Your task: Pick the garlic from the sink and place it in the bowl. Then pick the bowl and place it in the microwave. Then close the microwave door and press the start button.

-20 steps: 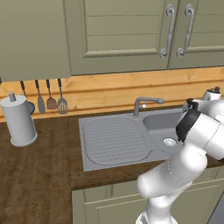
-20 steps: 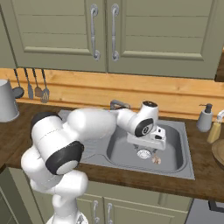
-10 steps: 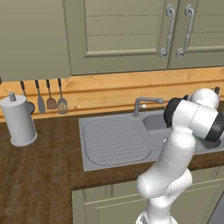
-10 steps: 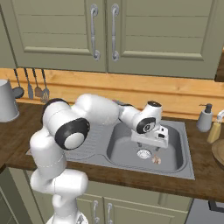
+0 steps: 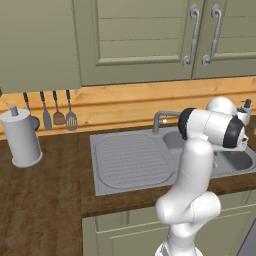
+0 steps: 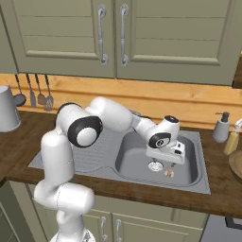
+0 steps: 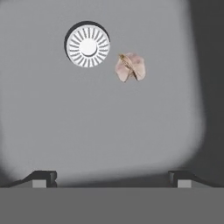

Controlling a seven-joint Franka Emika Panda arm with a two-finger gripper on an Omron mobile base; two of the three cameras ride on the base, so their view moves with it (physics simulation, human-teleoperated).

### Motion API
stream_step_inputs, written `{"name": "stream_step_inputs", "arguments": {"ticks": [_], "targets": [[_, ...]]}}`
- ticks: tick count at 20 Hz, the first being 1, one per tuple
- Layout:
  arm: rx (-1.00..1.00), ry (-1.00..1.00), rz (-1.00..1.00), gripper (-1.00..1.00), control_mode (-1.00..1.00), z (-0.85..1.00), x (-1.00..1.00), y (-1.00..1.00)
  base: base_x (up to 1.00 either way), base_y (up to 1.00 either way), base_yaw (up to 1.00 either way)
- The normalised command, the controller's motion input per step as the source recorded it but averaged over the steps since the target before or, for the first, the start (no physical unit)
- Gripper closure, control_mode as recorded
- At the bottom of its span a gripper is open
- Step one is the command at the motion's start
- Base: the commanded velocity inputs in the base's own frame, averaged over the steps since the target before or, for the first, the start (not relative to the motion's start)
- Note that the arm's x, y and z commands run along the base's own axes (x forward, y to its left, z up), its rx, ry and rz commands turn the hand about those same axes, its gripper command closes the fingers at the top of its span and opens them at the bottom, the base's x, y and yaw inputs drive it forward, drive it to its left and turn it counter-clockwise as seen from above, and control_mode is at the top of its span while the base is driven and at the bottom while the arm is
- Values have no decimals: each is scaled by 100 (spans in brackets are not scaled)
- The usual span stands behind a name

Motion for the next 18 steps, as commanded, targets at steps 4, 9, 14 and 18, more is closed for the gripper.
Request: {"name": "stream_step_inputs", "arguments": {"ticks": [4,9,14,18], "targets": [[2,-1,0,-100,-100,-23,21,-6,0,0,0],[0,0,0,-100,-100,-25,25,0,0,0,0],[0,0,0,-100,-100,-32,25,0,0,0,0],[0,0,0,-100,-100,-38,11,0,0,0,0]]}}
